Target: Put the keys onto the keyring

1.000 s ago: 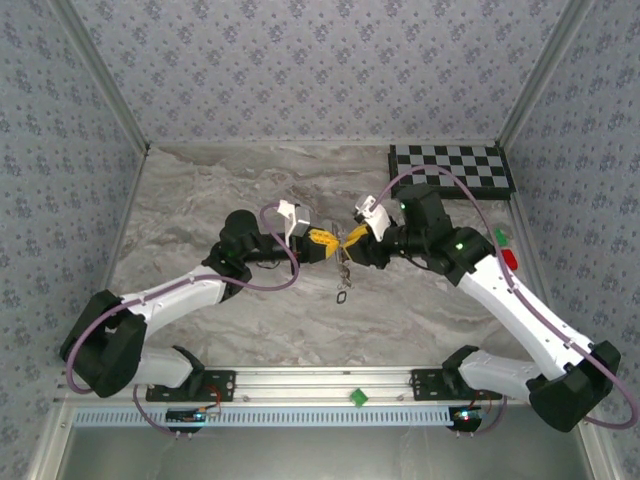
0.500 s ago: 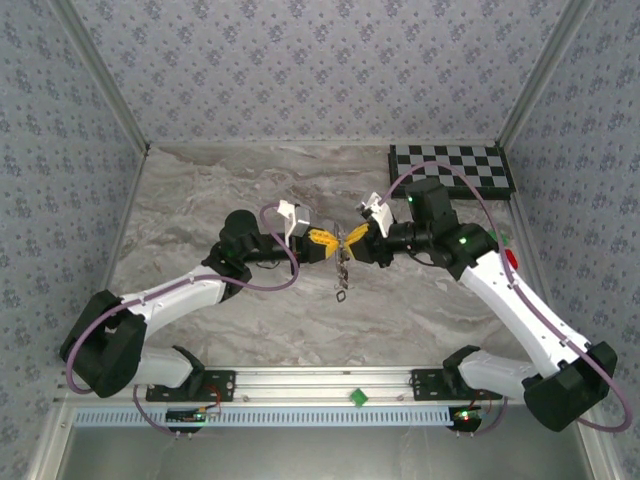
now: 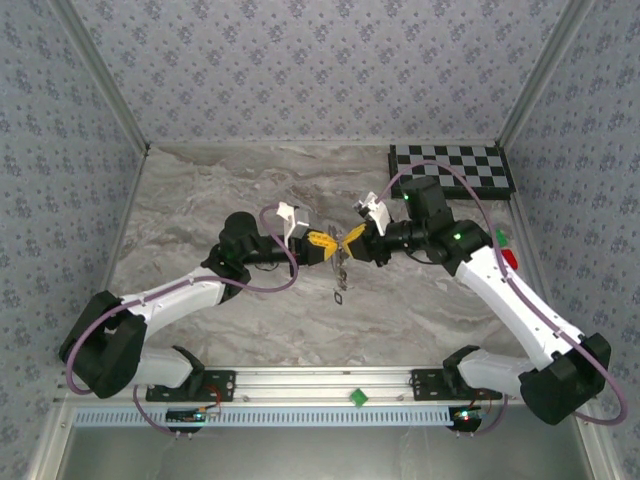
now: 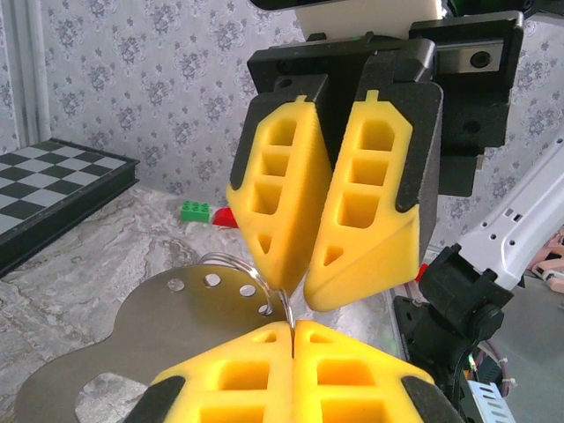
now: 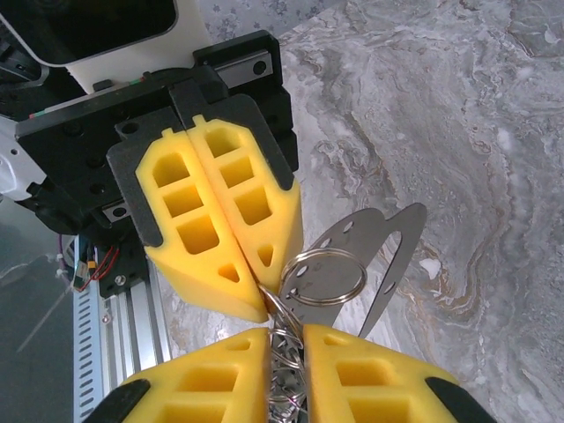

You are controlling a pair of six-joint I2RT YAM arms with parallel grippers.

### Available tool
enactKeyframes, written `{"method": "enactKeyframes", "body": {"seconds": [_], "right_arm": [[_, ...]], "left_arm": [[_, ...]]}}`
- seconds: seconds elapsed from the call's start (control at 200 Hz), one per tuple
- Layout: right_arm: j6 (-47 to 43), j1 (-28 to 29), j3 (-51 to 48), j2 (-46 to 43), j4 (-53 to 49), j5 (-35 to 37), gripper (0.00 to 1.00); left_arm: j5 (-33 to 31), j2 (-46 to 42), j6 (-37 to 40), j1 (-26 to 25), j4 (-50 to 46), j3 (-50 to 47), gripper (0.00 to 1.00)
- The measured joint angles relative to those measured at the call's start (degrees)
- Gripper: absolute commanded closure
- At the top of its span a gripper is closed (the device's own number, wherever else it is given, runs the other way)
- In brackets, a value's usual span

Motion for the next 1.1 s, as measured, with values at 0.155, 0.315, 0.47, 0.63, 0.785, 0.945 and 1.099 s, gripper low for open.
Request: {"method": "enactKeyframes", "body": {"seconds": [0.155,0.315,0.47,0.63,0.785,0.945,1.099], "right_arm": [[0.6,0.0,0.0,0.0,0.2,0.0,0.77],[1.1,-0.4,-1.1,-1.1,0.9,0.0,0.74],[1.4,-1.0,-2.2,-2.2,1.3,0.0,0.71],[1.4,-1.0,-2.7,-2.2,1.9,-0.4,0.71],[1.4,-0.5,-2.7,-1.9,2.6,-1.1,0.77],[1.4,0.2,-2.7,-1.0,3.4,-1.5,0.85],[1.1,0.2,-2.7,-0.5,3.5,-1.4,0.96]], "left_arm": [[-0.1,0.0,-0.1,0.0,0.0,-0.2,1.0],[-0.3,0.0,-0.1,-0.1,0.1,-0.2,1.0],[-0.3,0.0,-0.1,-0.1,0.1,-0.2,1.0],[-0.3,0.0,-0.1,-0.1,0.1,-0.2,1.0],[-0.3,0.0,-0.1,-0.1,0.1,-0.2,1.0],[-0.2,0.0,-0.1,-0.1,0.1,-0.2,1.0],[-0.2,0.0,-0.1,-0.1,0.1,-0.2,1.0]]}}
